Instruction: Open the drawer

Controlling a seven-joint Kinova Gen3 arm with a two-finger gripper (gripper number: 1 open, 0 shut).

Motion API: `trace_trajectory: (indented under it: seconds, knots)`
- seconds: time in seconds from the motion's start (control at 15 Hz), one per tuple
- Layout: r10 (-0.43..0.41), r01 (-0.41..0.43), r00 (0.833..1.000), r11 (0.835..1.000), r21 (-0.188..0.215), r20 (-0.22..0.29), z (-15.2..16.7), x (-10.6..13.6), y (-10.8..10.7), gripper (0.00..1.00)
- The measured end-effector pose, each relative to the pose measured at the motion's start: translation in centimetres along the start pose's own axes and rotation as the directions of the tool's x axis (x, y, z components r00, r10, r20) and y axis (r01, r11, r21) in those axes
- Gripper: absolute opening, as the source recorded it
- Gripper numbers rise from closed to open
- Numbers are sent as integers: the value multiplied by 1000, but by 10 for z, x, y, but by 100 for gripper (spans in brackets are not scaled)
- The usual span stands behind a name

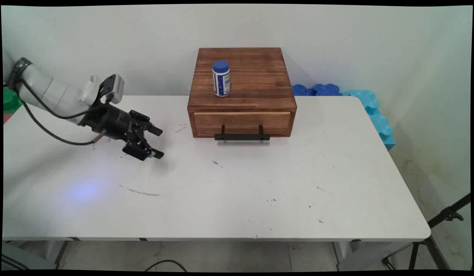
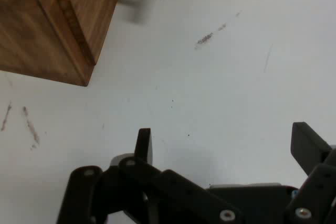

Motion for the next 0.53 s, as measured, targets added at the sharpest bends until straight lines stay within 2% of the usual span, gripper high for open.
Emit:
trace_trajectory:
  seconds: [0.53]
  knots:
    - [4, -4, 1000, 1000, 3, -12, -2, -4, -2, 100]
